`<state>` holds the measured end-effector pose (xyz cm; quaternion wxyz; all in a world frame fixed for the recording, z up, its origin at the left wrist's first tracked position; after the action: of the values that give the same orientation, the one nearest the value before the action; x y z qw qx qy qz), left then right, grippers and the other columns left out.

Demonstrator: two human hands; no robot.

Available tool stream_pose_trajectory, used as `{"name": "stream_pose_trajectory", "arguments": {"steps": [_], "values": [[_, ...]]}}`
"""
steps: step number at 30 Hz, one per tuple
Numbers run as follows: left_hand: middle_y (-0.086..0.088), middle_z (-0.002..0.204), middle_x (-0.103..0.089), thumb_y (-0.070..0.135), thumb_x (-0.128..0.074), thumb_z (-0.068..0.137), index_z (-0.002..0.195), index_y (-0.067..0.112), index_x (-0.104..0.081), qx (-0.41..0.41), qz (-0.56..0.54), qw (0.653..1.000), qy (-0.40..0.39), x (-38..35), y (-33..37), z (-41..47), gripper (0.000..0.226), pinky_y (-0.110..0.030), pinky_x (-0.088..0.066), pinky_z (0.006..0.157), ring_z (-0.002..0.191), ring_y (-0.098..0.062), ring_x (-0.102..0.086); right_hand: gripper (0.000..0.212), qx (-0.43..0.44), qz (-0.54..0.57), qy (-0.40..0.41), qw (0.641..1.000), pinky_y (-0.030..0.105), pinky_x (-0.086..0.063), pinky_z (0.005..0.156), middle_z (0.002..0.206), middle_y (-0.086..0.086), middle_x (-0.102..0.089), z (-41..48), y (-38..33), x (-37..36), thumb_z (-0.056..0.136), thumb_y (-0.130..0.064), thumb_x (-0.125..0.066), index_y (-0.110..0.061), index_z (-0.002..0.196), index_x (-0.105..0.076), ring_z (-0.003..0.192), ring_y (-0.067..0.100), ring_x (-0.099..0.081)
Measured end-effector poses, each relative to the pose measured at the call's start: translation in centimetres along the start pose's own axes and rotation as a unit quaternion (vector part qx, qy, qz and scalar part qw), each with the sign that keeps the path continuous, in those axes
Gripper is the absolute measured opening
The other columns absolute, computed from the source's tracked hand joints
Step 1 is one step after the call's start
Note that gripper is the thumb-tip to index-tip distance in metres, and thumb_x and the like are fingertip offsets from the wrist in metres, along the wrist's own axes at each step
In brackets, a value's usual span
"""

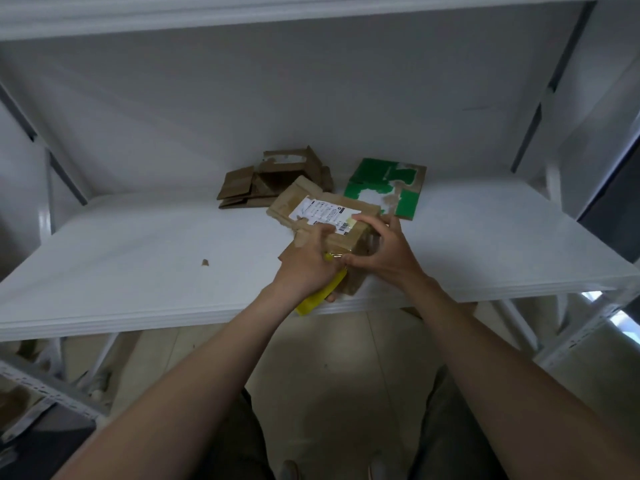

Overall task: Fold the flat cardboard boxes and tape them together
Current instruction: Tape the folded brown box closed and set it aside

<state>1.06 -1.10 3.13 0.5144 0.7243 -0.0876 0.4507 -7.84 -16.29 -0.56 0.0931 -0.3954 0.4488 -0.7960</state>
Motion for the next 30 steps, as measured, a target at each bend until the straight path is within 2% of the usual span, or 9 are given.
{"name": "stream_pose_trajectory", "arguments": {"steps": [2,5,9,16,18,21,23,26,30], "values": [[0.001,0.123,-0.062,0.043,-0.058,0.094,0.133,0.048,-0.036,-0.006,0.043,0.999,0.022,-0.3,-0.3,0.5,0.045,-0.039,-0.057,0.086,0.076,-0.023,-0.073,0.089,-0.013,0.007,0.009,1.000,0.038,-0.046,0.109,0.136,0.004,-0.037,0.0,0.6,0.1,0.055,-0.067,-0.081,-0.044,0.137,-0.052,0.129,0.027,-0.045],[0.001,0.125,-0.061,0.035,-0.055,0.092,0.130,0.054,-0.032,-0.005,0.056,0.998,0.025,-1.1,-1.3,0.7,0.049,-0.039,-0.057,0.082,0.069,-0.020,-0.070,0.086,-0.032,0.016,0.008,0.999,0.036,-0.046,0.109,0.134,0.004,-0.037,0.0,1.4,0.2,0.055,-0.066,-0.080,-0.047,0.134,-0.052,0.128,0.027,-0.045],[-0.002,0.130,-0.060,0.035,-0.056,0.097,0.141,0.050,-0.035,-0.038,0.079,0.994,0.058,-1.5,-1.1,0.9,0.051,-0.032,-0.049,0.076,0.091,-0.026,-0.068,0.081,-0.047,0.027,-0.023,0.998,0.029,-0.042,0.105,0.139,0.005,-0.034,0.2,1.9,-0.2,0.069,-0.048,-0.087,-0.044,0.140,-0.048,0.133,0.028,-0.042],[-0.001,0.138,-0.060,0.038,-0.062,0.093,0.141,0.052,-0.046,-0.037,0.101,0.991,0.085,-1.1,-1.6,2.0,0.053,-0.037,-0.047,0.089,0.119,-0.030,-0.058,0.098,-0.079,0.062,-0.075,0.992,0.034,-0.034,0.109,0.163,0.002,-0.027,-0.2,1.5,1.0,0.088,-0.046,-0.074,-0.031,0.160,-0.010,0.141,0.016,-0.033],[-0.003,0.137,-0.061,0.037,-0.062,0.093,0.142,0.051,-0.045,-0.041,0.099,0.991,0.083,-1.1,-1.5,2.0,0.054,-0.038,-0.048,0.090,0.118,-0.031,-0.059,0.074,-0.140,-0.027,0.011,0.990,0.042,-0.044,0.103,0.153,0.006,-0.047,-0.4,3.8,3.1,0.093,-0.058,-0.059,-0.024,0.154,-0.036,0.132,0.025,-0.050],[-0.005,0.131,-0.064,0.034,-0.063,0.094,0.145,0.048,-0.043,-0.047,0.093,0.991,0.082,-1.2,-1.4,1.8,0.056,-0.037,-0.049,0.086,0.113,-0.031,-0.061,0.050,-0.216,-0.202,0.032,0.955,0.035,-0.050,0.080,0.108,0.008,-0.072,-1.4,6.8,5.0,0.091,-0.060,-0.059,-0.014,0.102,-0.074,0.096,0.030,-0.066],[-0.005,0.131,-0.064,0.036,-0.063,0.095,0.145,0.046,-0.043,-0.047,0.089,0.991,0.085,-1.2,-1.2,1.6,0.055,-0.038,-0.049,0.087,0.115,-0.032,-0.061,0.047,-0.260,-0.236,-0.016,0.936,0.035,-0.053,0.077,0.091,0.007,-0.069,-2.6,8.4,4.6,0.085,-0.060,-0.066,-0.013,0.084,-0.072,0.085,0.030,-0.065],[-0.004,0.131,-0.065,0.037,-0.062,0.096,0.146,0.045,-0.043,-0.047,0.089,0.991,0.086,-1.2,-0.9,1.4,0.055,-0.037,-0.048,0.086,0.115,-0.030,-0.061,0.056,-0.269,-0.245,-0.029,0.931,0.038,-0.057,0.078,0.097,0.007,-0.069,-3.5,9.4,3.6,0.078,-0.067,-0.067,-0.014,0.095,-0.074,0.089,0.032,-0.066],[-0.001,0.131,-0.066,0.038,-0.062,0.096,0.146,0.047,-0.042,-0.039,0.076,0.993,0.080,-1.1,-0.9,1.4,0.054,-0.033,-0.048,0.083,0.111,-0.026,-0.064,0.046,-0.245,-0.181,-0.020,0.952,0.034,-0.054,0.076,0.091,0.003,-0.073,-3.4,8.6,3.2,0.086,-0.064,-0.065,-0.020,0.085,-0.076,0.086,0.026,-0.067]]}}
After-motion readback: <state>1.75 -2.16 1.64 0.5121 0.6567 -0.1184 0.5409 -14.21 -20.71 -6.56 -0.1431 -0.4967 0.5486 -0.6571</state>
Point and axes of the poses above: each hand's wrist, its own z-axis towards the middle knuckle, its own x-axis out of the back of the hand, y = z × x, the point moved 9 cm from there along z, towards the middle knuckle
